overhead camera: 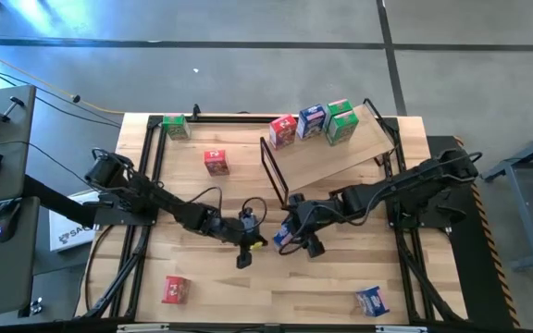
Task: Stack cereal on shelf
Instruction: Put the top blue cereal box on the shelf aligned with the blue cereal box
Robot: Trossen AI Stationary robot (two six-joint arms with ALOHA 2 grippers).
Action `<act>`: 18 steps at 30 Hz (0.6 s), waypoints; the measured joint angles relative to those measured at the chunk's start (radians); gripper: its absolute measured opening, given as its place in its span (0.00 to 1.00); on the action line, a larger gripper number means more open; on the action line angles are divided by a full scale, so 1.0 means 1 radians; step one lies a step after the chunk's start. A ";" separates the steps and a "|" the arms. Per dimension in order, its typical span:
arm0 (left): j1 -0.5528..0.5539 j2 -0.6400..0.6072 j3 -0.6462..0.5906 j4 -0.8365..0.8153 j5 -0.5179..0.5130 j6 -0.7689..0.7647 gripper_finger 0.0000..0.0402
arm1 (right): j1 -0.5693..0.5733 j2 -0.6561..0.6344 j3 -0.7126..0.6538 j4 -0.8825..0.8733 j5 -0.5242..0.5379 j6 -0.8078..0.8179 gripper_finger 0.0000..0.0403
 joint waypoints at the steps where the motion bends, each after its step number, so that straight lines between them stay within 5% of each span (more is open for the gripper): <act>1: 0.002 0.000 0.000 0.003 0.000 0.000 0.04 | -0.004 0.003 0.000 0.000 0.000 0.001 0.66; 18: 0.045 0.000 0.000 0.060 -0.017 0.010 0.04 | -0.021 0.076 0.000 -0.048 -0.038 0.098 0.64</act>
